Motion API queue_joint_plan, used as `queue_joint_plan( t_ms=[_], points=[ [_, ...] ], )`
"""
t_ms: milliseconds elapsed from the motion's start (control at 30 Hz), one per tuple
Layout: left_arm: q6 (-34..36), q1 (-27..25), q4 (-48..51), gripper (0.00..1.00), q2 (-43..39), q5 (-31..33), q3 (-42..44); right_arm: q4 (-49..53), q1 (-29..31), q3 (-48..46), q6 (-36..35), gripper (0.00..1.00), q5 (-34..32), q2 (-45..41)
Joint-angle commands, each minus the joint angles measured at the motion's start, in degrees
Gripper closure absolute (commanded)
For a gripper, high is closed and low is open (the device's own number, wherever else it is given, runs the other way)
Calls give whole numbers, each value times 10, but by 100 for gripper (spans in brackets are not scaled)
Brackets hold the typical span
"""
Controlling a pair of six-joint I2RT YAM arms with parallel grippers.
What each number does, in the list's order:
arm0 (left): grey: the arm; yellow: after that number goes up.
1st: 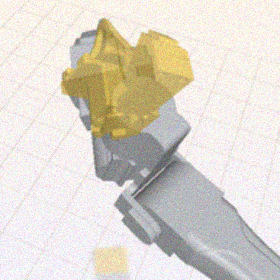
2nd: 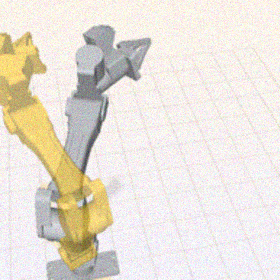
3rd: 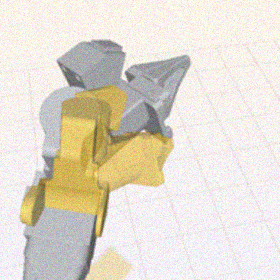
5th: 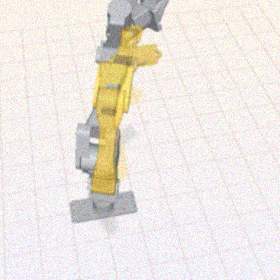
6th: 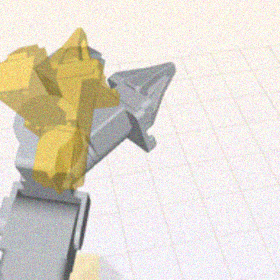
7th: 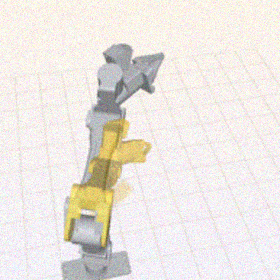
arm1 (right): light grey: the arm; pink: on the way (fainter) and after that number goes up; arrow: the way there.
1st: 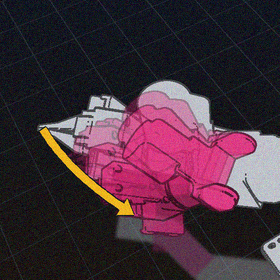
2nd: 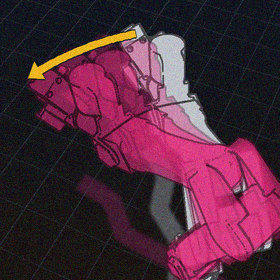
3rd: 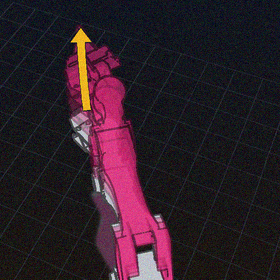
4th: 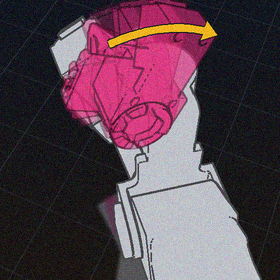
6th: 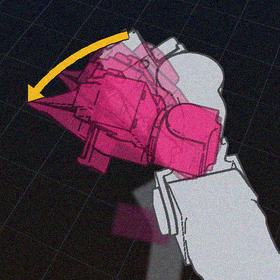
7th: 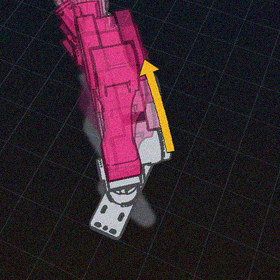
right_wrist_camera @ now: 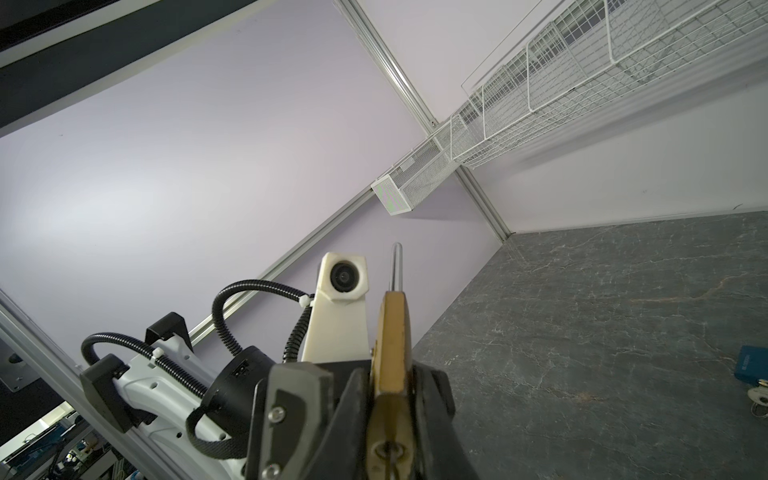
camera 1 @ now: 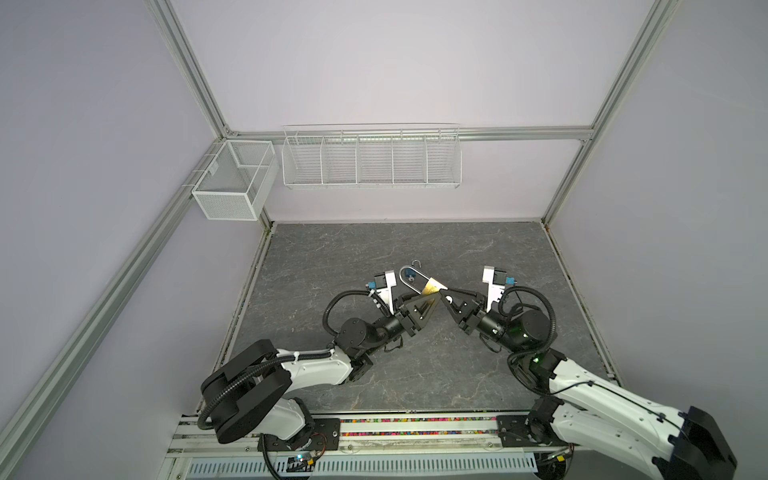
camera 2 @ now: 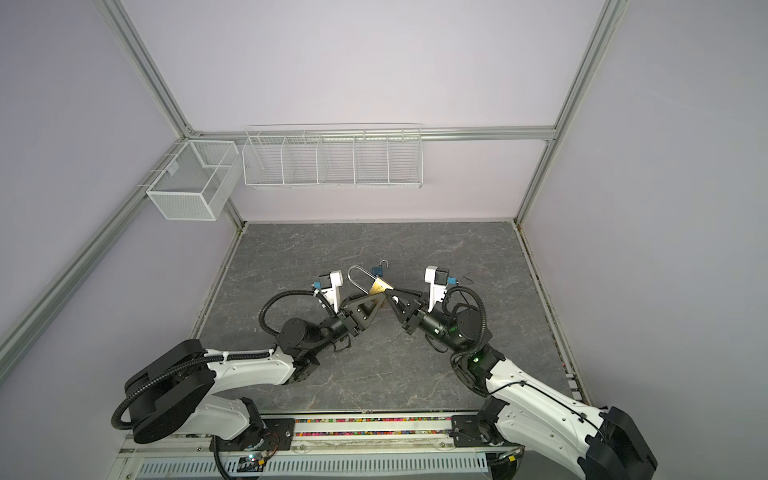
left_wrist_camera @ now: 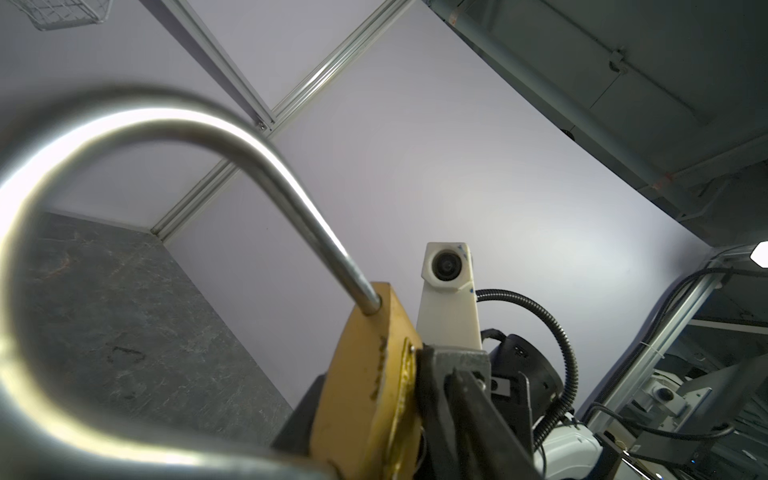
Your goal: Unlock with the key
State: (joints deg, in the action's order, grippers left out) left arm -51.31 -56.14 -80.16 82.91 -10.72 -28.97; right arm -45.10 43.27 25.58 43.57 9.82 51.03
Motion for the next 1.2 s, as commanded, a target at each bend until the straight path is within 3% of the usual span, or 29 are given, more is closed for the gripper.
queue_joint_plan(
  t_ms=[0, 167, 333, 500, 533, 600, 633, 733, 833, 933, 1000, 1033, 1067, 1167],
  points=[
    [-5, -4, -11, 92, 5, -18, -18, -49, 1, -1, -4, 94, -9, -21],
    [-3, -4, -11, 100, -16, 12, -2, -36, 1, -7, -7, 94, -14, -33],
    [-1, -2, -11, 100, -27, 29, 5, -46, 1, -17, 6, 94, -5, -29],
    [-31, 39, 4, 100, -46, -24, 7, 57, 1, -22, -16, 94, 3, -74],
    [-40, 52, 21, 100, -57, -37, 12, 114, 1, -14, -30, 88, -6, -95],
    [-42, 69, 74, 100, -83, -70, 18, 229, 1, 14, -67, 58, -26, -131],
    [-30, 73, 118, 100, -101, -94, 14, 267, 1, 25, -86, 48, -32, -146],
    [43, 73, 297, 100, -150, -172, -18, 327, -1, 63, -139, 27, -26, -160],
    [149, 73, 489, 100, -202, -220, -44, 372, -7, 121, -208, 16, 48, -127],
    [251, 73, 681, 100, -245, -229, -87, 434, -10, 187, -266, 17, 96, -65],
    [294, 72, 768, 100, -263, -215, -110, 455, -10, 218, -288, 35, 116, -28],
    [307, 73, 791, 100, -269, -217, -117, 464, -10, 232, -298, 45, 120, -11],
    [315, 73, 804, 100, -273, -224, -123, 468, -9, 240, -306, 48, 126, 2],
    [335, 72, 824, 100, -275, -248, -136, 458, -9, 244, -330, 48, 187, 33]
  ],
)
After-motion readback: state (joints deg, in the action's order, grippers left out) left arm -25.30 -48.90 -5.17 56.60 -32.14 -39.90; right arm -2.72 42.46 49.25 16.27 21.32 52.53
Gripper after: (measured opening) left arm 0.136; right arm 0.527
